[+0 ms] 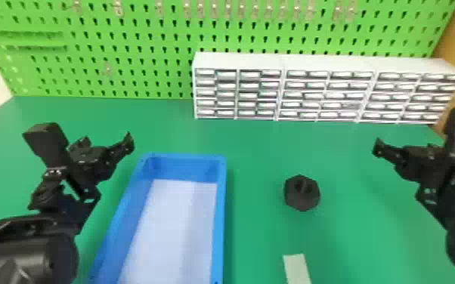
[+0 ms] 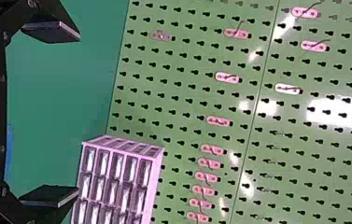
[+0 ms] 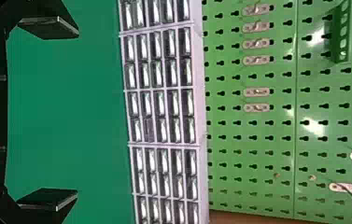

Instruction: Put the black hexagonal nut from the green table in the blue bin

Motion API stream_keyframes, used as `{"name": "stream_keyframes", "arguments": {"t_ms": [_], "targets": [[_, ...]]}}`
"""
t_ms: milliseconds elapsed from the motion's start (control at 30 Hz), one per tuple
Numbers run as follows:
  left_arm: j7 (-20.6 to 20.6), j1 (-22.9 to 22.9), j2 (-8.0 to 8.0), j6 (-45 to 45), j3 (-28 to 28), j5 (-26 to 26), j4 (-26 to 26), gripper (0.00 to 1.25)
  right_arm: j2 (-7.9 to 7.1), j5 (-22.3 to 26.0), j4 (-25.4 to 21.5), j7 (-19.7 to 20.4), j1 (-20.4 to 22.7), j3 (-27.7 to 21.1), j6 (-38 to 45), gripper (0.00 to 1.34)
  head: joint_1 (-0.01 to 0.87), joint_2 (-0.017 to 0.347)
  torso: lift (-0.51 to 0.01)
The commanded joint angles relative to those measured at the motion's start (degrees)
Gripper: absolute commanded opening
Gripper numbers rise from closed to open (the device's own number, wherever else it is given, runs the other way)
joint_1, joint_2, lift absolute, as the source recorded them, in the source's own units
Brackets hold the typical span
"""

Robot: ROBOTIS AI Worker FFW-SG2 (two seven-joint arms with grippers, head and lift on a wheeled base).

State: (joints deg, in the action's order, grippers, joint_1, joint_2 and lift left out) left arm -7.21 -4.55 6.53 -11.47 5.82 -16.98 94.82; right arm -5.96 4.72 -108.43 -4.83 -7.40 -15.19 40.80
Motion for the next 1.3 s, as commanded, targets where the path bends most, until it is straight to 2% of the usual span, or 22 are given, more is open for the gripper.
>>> {"name": "stream_keyframes", "arguments": {"t_ms": [0, 267, 433, 700, 1067, 1267], "targets": [[0.0, -0.02, -0.02, -0.04, 0.07, 0.02, 0.02, 1.12, -0.71, -0.06, -1.17, 0.0, -1.82, 0.34, 6.57, 1.24, 0.666, 0.032, -0.1], [0.0, -0.11, -0.02, 0.05, 0.07, 0.11, 0.02, 1.12, -1.95, -1.91, -2.05, 0.09, -5.95, 2.71, 16.59, 1.24, 0.666, 0.032, -0.1], [0.0, -0.11, 0.07, -0.04, 0.07, 0.11, 0.02, 1.12, -2.74, -1.29, -2.14, 2.2, -8.33, 4.73, 21.96, 1.24, 0.666, 0.032, -0.1], [0.0, -0.02, 0.07, -0.04, 0.07, 0.28, 0.02, 1.12, -4.58, -0.85, -2.05, 2.55, -12.81, 7.37, 34.08, 1.24, 0.666, 0.032, -0.1], [0.0, -0.2, 0.07, -0.13, 0.07, 0.46, 0.02, 1.12, -4.76, -1.64, -1.26, 2.46, -16.68, 9.74, 44.1, 1.24, 0.666, 0.032, -0.1], [0.0, -0.2, 0.07, -0.22, 0.07, 0.46, 0.02, 1.12, -4.76, -1.03, 1.2, 2.46, -18.17, 10.01, 49.28, 1.24, 0.666, 0.032, -0.1]]}}
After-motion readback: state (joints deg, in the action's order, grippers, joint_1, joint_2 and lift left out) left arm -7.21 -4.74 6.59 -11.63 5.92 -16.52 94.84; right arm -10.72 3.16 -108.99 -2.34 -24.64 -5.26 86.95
